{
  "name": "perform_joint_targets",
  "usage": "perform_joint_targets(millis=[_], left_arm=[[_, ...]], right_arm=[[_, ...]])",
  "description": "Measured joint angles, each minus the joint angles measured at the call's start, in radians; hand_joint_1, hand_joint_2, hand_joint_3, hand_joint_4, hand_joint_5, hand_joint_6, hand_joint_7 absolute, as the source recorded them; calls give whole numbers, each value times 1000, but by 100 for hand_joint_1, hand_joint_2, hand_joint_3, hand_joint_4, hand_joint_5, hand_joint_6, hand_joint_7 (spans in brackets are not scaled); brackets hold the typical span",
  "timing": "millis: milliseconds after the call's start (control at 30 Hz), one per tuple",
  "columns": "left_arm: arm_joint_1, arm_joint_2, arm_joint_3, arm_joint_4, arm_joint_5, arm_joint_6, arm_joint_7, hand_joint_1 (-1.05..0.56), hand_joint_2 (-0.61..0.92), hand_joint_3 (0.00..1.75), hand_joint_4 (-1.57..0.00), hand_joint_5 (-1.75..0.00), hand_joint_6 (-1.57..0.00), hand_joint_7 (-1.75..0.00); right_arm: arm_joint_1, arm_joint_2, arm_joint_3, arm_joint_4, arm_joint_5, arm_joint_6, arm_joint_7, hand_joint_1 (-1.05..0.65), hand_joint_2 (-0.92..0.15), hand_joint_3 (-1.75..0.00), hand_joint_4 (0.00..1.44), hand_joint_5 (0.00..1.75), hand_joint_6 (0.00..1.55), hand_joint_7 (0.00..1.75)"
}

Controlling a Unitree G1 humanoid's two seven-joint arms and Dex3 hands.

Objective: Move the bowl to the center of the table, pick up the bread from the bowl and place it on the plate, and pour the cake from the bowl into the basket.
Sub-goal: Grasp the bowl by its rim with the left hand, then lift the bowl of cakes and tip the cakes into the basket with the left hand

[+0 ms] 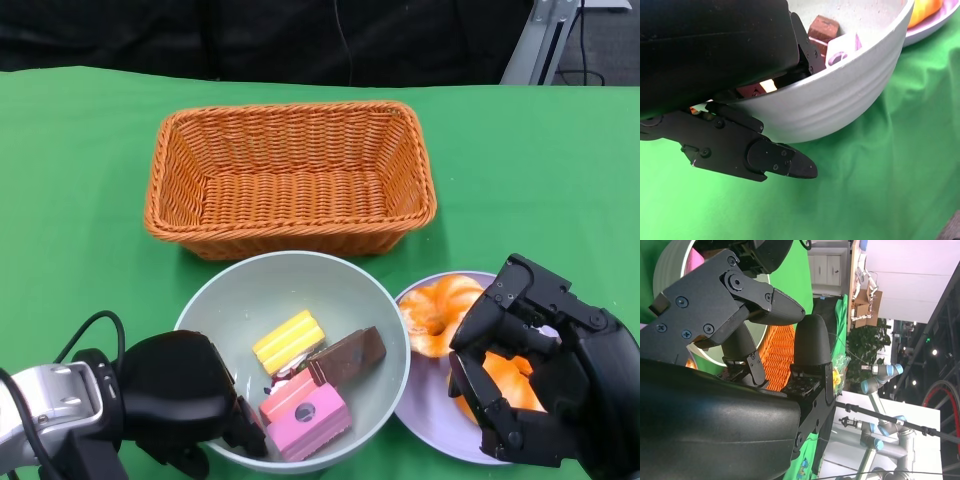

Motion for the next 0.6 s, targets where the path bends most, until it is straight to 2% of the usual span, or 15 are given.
perform_joint_targets(millis=[133, 167, 200, 233, 300, 333, 367, 400, 433, 467, 533, 600], left_arm=[[-1, -1, 0, 11, 2, -5, 33, -33, 92, 9, -125, -18, -113, -7], [-1, -3, 0, 17, 2, -8, 45, -32, 92, 9, -120, -32, -114, -5], [-1, -5, -1, 24, 2, -12, 59, -32, 92, 8, -107, -61, -116, -3], [-2, -6, -1, 30, 2, -18, 73, -32, 92, 8, -101, -72, -116, -2], [-8, -10, -2, 55, 8, -39, 121, -32, 92, 14, -89, -111, -122, -4], [-12, -11, -3, 70, 18, -52, 154, -32, 92, 15, -87, -118, -123, -4], [-16, -14, -5, 88, 27, -65, 190, -32, 92, 19, -80, -140, -124, -13], [-19, -16, -6, 106, 34, -77, 227, -32, 92, 23, -72, -160, -97, -72], [-21, -21, -7, 125, 36, -85, 258, -31, 92, 24, -69, -167, -82, -104], [-24, -25, -8, 143, 37, -94, 283, -31, 92, 25, -69, -171, -73, -125], [-28, -33, -10, 172, 37, -112, 321, -31, 92, 24, -69, -174, -62, -148], [-32, -36, -10, 193, 33, -133, 347, -31, 92, 22, -68, -174, -58, -154]], right_arm=[[0, -1, -1, 0, 2, 0, 1, -33, -46, -108, 67, 173, 59, 153], [0, -2, -1, 0, 2, 0, 1, -32, -46, -108, 67, 173, 59, 153], [0, -2, -1, 0, 2, 0, 1, -32, -46, -108, 67, 173, 59, 153], [0, -2, -1, 0, 2, 0, 1, -32, -46, -108, 67, 173, 58, 153], [0, -2, 0, 0, 0, 0, 0, -33, -47, -109, 67, 173, 58, 153], [0, -2, 0, 0, -2, 0, 0, -33, -47, -109, 67, 173, 58, 154], [0, -2, 0, 0, -5, -1, 0, -33, -47, -109, 67, 173, 58, 154], [0, -3, 0, 0, -7, -4, 0, -32, -45, -112, 67, 173, 58, 155], [0, -4, 0, 0, -7, -5, 0, -31, -44, -115, 67, 173, 57, 155], [0, -5, 0, 0, -9, -6, 0, -30, -43, -117, 67, 173, 57, 156], [0, -5, 0, 0, -17, -7, 0, -31, -42, -119, 67, 173, 57, 156], [0, -4, 1, 0, -22, -7, 0, -30, -41, -119, 67, 173, 57, 156]])
